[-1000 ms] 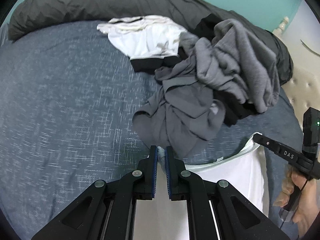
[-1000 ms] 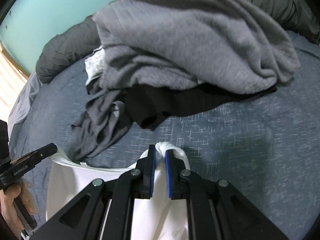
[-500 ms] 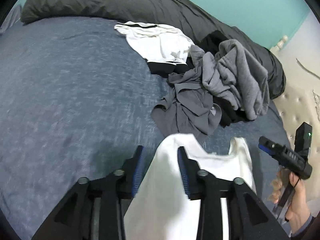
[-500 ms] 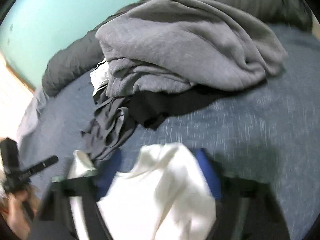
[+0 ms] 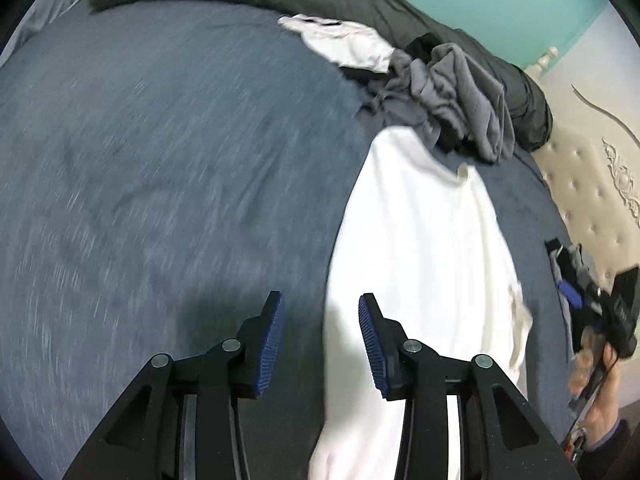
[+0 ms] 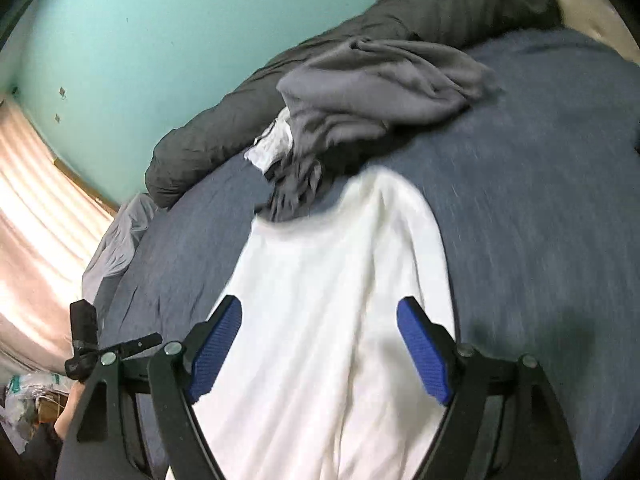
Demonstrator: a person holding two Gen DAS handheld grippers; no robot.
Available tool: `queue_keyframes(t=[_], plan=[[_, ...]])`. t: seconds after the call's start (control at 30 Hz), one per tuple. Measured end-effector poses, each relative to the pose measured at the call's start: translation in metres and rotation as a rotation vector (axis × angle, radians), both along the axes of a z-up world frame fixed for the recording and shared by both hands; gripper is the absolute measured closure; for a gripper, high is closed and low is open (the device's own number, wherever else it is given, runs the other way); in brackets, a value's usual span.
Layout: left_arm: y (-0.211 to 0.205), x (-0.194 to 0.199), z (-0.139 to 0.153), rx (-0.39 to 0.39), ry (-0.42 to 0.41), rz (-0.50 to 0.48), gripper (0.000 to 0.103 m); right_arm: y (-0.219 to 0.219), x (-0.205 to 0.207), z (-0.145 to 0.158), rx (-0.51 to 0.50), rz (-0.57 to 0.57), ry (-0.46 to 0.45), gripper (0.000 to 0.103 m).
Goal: Fold clothes
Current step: 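Lower the white shirt flat onto the bed with both tools, then move the left tool to the shirt sleeve and close on its cuff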
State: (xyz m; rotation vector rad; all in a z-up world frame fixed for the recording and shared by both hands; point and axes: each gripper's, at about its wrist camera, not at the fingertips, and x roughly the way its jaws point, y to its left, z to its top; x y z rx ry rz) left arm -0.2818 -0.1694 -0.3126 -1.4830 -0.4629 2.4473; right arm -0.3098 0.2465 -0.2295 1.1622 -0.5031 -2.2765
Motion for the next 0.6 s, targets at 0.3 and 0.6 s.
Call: queue_keyframes(t=[0.3,0.6], plan=[[-0.006,0.076,-0.023,-0.039,-0.057,-0.01,0.062,0.025,0.107,-0.02,-0.069,-0.099,-0.006,0.022],[0.01,0.107,-0.05,-0.1,-0.112,-0.035,0.062,0.034,0.136,-0.039,-0.16,-0.102,0.028,0.022]])
